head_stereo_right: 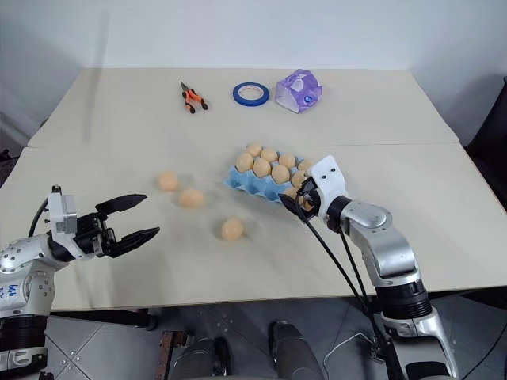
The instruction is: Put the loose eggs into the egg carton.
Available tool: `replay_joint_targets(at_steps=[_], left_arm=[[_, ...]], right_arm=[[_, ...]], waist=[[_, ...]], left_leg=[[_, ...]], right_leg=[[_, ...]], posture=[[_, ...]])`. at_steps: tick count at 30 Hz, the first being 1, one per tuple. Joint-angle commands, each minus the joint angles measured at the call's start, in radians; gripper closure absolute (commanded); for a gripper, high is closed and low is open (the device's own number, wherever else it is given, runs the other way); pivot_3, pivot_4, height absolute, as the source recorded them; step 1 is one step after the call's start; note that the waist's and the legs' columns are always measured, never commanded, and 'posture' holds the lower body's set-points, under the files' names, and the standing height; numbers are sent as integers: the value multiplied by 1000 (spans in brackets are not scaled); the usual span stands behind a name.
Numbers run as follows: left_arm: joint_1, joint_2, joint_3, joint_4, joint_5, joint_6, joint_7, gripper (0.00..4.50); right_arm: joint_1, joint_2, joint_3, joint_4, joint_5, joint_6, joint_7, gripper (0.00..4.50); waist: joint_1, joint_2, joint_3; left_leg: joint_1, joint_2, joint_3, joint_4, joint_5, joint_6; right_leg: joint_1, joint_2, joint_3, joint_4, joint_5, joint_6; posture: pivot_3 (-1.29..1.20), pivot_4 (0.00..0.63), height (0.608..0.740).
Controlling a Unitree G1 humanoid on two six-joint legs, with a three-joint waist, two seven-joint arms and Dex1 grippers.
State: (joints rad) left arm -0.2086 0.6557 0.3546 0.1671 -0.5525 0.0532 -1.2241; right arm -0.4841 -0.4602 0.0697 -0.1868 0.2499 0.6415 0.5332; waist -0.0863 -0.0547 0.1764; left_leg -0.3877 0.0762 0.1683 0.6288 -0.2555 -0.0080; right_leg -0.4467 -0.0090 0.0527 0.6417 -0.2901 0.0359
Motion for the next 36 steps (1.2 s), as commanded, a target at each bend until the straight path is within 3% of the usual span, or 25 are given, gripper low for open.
replay_joint_targets(at_steps=[1,9,14,21,29,36], left_arm=[[-27,16,19,-2,-20,-11,1,0],[-71,24,29,99,-4,-47,-4,0],[-87,48,43,164,-2,-70,-12,0],[-75,58,48,171,-5,-76,-20,0],[17,-28,-41,-162,-4,10,112,0],[79,-151,-231,-391,137,87,356,0]], right_arm=[[19,-41,-72,-128,72,20,50,20],[309,-147,-206,-285,194,-153,261,20],[500,-215,-322,-273,252,-248,394,20],[608,-267,-417,-245,322,-303,512,20],[599,-298,-441,-208,392,-326,614,20],[567,-341,-448,-135,393,-346,675,20]], waist=[[1,0,0],[7,0,0],[4,0,0],[4,0,0],[12,0,0],[26,0,0]], left_leg=[[0,0,0,0,0,0],[-2,1,-3,-1,-1,1],[-1,1,-3,0,-1,2],[0,1,-3,1,-1,1],[0,0,-4,0,-1,2],[1,-1,-4,1,-1,2]], right_leg=[[0,0,0,0,0,-1],[1,1,-4,-4,0,1],[2,1,-4,-4,0,3],[3,1,-4,-4,0,3],[4,0,-4,-4,0,3],[5,0,-3,-4,0,4]], posture=[[0,150,740],[0,150,740],[0,150,740],[0,150,740],[0,150,740],[0,150,740]])
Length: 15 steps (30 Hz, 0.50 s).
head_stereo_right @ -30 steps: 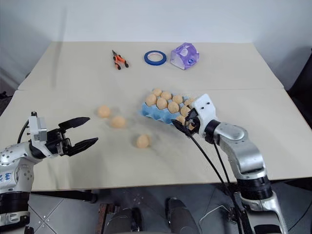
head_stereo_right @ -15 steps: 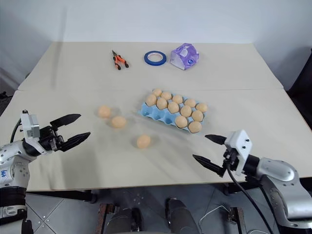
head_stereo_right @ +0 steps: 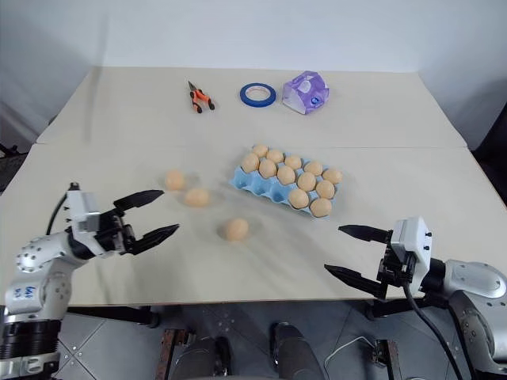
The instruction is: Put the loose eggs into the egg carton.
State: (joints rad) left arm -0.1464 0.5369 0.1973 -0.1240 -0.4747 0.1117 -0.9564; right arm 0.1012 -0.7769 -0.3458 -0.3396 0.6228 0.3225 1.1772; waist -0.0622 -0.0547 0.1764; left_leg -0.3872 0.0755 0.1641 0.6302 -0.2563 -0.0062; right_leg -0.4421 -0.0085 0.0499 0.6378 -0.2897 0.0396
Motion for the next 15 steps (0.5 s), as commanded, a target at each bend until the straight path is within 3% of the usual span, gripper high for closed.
replay_joint_targets(at_steps=[1,9,15], left_arm=[[25,-48,-109,-124,89,48,123,0],[12,-164,-278,-152,289,141,373,0],[-46,-201,-348,-77,369,162,430,0]], right_arm=[[-26,-32,-32,32,19,-30,43,20],[-76,-60,-18,78,2,-28,56,20],[-78,-68,-27,75,9,-21,65,20]], waist=[[4,0,0],[6,0,0],[6,1,0]], left_leg=[[0,0,0,0,0,0],[1,-2,-2,2,1,1],[2,-4,-4,3,1,1]], right_leg=[[0,0,0,0,0,0],[3,0,1,-1,1,2],[5,-1,2,-1,1,2]], posture=[[0,150,740],[0,150,740],[0,150,740]])
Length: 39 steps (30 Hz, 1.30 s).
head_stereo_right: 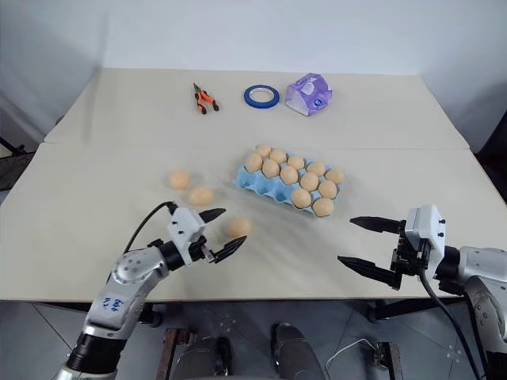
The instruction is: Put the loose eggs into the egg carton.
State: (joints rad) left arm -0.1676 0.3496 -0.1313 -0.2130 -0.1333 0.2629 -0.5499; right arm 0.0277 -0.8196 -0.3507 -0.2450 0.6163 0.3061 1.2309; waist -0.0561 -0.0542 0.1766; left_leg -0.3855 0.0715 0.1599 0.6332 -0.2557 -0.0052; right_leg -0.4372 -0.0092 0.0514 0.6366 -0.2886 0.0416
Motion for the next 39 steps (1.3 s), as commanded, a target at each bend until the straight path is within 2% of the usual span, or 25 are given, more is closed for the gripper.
replay_joint_targets(at_steps=[1,6,9,15,17,23,28,33,39], left_arm=[[-35,-18,-31,21,36,24,28,0],[-87,-40,-78,93,91,69,51,0],[-118,-44,-100,134,117,78,56,595],[-142,-61,-102,133,106,90,43,2578],[-151,-62,-103,127,102,95,35,2851],[-245,-140,-88,149,55,70,26,2916],[-389,-217,-125,329,123,-12,62,2916],[-512,-297,-113,522,130,-109,96,2916],[-628,-348,-105,713,132,-242,82,2916]], right_arm=[[-4,-28,-26,-18,18,-5,15,20],[-3,-29,-30,-2,25,-5,28,20],[-5,-19,-20,16,6,-24,23,0],[1,-4,-17,-1,1,-26,-4,0],[5,-4,-18,-2,0,-28,-10,0],[10,4,-19,-12,2,-35,-34,0],[12,12,-11,-18,0,-41,-51,0],[18,21,-13,-26,0,-44,-67,0],[38,29,-19,-40,1,-49,-81,0]], waist=[[0,0,0],[2,0,0],[3,0,0],[2,0,0],[2,0,0],[5,1,1],[17,2,0],[24,3,0],[27,3,0]], left_leg=[[0,0,0,0,0,0],[0,-1,-1,0,0,0],[0,-1,-1,0,0,1],[3,-1,-2,0,0,0],[4,-1,-3,0,0,0],[3,-2,-3,0,0,1],[1,-5,-4,0,1,4],[0,-5,-4,-1,3,9],[-1,-5,-4,-2,2,9]], right_leg=[[0,0,0,0,0,0],[1,0,0,0,2,3],[1,0,0,0,2,3],[5,0,0,-1,2,3],[7,0,0,-1,2,3],[8,0,0,-5,2,3],[9,-2,0,-10,5,8],[8,-2,1,-11,6,10],[7,-1,0,-12,6,10]], posture=[[0,150,740],[0,150,740],[0,150,740],[0,150,740],[0,150,740],[0,150,740],[0,150,740],[0,150,740],[0,150,740]])
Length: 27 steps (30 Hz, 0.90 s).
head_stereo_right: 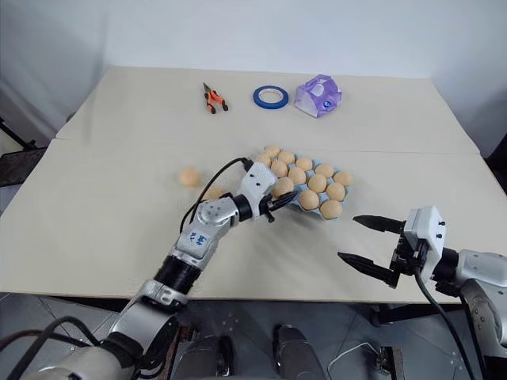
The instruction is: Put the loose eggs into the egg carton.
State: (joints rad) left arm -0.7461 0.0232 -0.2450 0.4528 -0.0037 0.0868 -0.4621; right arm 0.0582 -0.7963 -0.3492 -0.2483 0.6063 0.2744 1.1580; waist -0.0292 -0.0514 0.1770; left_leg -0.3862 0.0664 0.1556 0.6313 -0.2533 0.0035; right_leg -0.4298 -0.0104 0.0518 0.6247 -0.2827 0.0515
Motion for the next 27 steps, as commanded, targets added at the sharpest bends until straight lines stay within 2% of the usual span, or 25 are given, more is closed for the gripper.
replay_joint_targets(at_steps=[1,4,8,13,19,22,27], left_arm=[[-64,-25,14,70,2,-79,-3,2916],[-104,-36,31,139,-13,-104,-21,2916],[-119,-45,43,173,-1,-122,-1,1687],[-90,-52,32,128,-4,-113,-24,103],[-26,-24,34,-5,-9,-62,-45,17],[50,19,44,-150,-33,-38,-77,17],[266,147,135,-440,-205,-15,-215,17]], right_arm=[[12,6,-21,-40,11,-18,-11,0],[28,10,-25,-47,10,-22,-18,0],[36,12,-27,-52,12,-24,-27,0],[42,13,-25,-51,12,-27,-31,0],[29,13,-15,-39,11,-30,-27,0],[22,18,-17,-35,16,-33,-26,0],[20,48,-26,-22,49,-52,-2,0]], waist=[[0,0,0],[-1,0,0],[0,0,0],[0,0,0],[-2,1,0],[-3,2,0],[-3,4,0]], left_leg=[[0,0,0,0,0,0],[0,0,0,0,0,0],[0,0,-1,0,0,0],[-1,0,-1,0,0,0],[0,0,-1,0,-1,0],[0,0,-1,0,0,-1],[1,1,-1,-1,0,-1]], right_leg=[[0,0,0,0,0,0],[0,0,0,0,0,0],[0,0,-1,0,0,0],[0,0,-2,0,0,0],[0,1,-2,1,0,0],[0,1,-2,1,0,0],[0,0,-2,3,0,0]], posture=[[0,150,740],[0,150,740],[0,150,740],[0,150,740],[0,150,740],[0,150,740],[0,150,740]])
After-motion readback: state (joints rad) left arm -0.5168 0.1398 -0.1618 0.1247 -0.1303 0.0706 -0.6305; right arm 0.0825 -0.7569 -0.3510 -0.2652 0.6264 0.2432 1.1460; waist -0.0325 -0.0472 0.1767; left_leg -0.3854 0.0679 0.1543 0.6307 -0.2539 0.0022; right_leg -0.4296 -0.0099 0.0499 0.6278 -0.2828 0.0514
